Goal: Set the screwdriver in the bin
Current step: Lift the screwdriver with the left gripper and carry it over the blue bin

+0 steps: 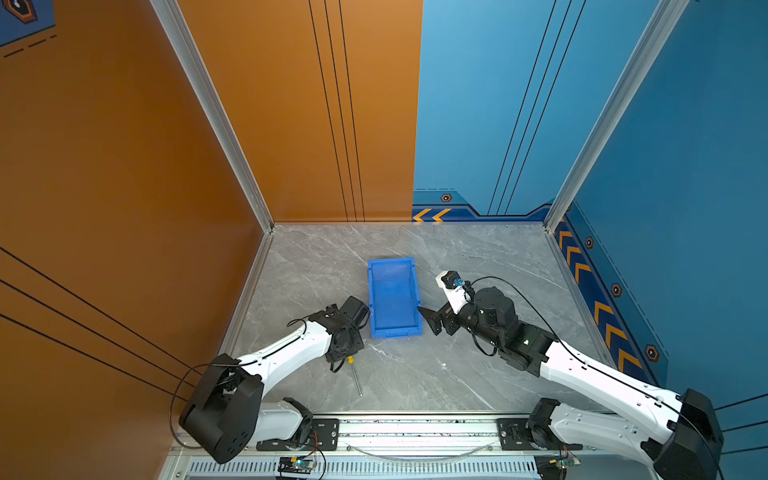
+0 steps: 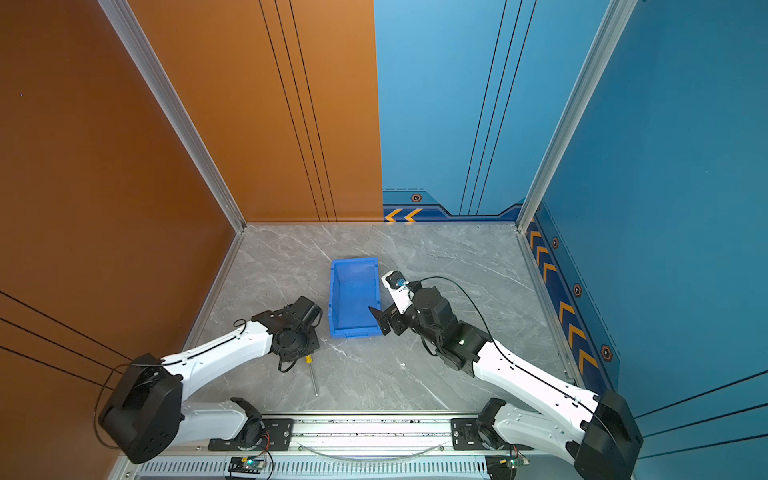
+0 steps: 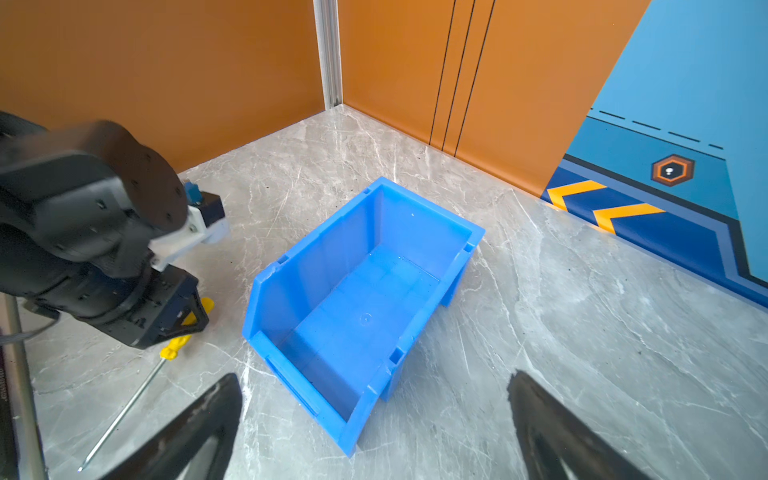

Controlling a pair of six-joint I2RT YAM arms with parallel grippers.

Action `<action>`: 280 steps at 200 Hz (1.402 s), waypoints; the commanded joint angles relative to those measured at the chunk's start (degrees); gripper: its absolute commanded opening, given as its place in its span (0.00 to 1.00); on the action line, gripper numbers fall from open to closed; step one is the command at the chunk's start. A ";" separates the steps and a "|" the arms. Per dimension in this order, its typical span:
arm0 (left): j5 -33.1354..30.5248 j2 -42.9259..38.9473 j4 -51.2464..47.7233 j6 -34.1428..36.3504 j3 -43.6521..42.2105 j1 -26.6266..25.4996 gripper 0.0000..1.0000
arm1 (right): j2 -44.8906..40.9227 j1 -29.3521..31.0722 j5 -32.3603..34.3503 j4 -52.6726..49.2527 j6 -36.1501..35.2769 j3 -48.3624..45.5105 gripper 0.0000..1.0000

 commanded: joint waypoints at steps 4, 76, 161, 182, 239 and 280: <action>-4.04 -2.48 -5.87 5.17 5.96 1.21 0.00 | -0.99 -0.91 2.73 -1.23 1.72 -0.64 1.00; -6.46 2.22 -9.47 13.00 24.70 0.22 0.00 | 2.11 -7.24 -0.54 -3.26 1.44 3.82 1.00; -5.37 14.88 -9.68 19.39 47.66 -5.62 0.00 | -0.74 -12.33 1.27 -4.62 5.52 2.28 1.00; -4.66 20.01 -9.63 19.41 52.62 -6.31 0.00 | -1.89 -12.59 1.57 -5.15 5.42 1.46 1.00; -4.20 30.82 -9.73 16.90 59.93 -6.75 0.00 | -6.01 -13.77 3.16 -6.80 5.97 -1.38 1.00; -4.76 35.77 -9.64 14.25 59.36 -6.63 0.00 | -6.48 -15.30 2.76 -6.87 6.14 -2.35 1.00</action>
